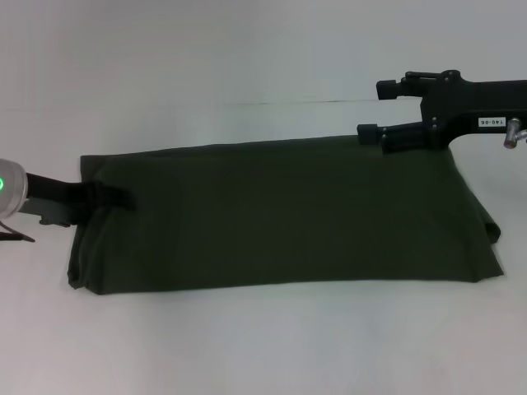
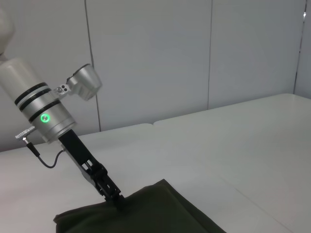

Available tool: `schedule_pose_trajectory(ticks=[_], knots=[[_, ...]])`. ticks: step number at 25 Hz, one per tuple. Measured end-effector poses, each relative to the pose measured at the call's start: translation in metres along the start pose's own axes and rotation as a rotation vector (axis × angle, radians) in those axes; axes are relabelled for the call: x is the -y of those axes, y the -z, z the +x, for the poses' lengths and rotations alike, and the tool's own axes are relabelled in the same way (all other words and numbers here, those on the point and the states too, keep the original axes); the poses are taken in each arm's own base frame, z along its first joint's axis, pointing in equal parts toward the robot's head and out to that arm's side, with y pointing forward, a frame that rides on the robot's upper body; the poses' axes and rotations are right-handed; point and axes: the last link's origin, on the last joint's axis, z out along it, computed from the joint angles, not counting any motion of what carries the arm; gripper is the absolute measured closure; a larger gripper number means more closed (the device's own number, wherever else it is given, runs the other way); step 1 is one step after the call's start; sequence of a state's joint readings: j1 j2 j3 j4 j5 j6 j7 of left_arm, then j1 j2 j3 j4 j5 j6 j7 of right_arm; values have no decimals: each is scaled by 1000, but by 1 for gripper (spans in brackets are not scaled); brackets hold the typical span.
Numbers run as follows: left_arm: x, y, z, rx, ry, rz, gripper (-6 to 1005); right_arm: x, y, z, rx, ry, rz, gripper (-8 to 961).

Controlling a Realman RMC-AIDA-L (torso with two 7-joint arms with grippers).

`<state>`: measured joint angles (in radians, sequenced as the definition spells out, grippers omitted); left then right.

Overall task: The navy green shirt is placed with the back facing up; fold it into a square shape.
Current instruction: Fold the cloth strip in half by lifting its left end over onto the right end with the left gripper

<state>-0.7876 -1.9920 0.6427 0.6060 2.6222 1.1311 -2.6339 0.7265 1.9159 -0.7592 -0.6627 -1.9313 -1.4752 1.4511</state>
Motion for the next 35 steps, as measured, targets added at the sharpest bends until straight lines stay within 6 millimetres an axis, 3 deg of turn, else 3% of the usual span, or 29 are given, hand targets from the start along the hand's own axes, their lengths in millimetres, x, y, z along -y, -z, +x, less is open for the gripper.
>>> schedule_pose_trajectory(ticks=[11,26,35], knots=[[-26,-2,1,27,-57,-103,138,-1,-2,-3,3,5,-7,37],[-39,-17,-13,84,-91,-120,137,-2,-6,-4,-3,13,-15,36],[-34,0,7,-11,-92,-110,136,-2,-7,-5,-3,22,-14,37]])
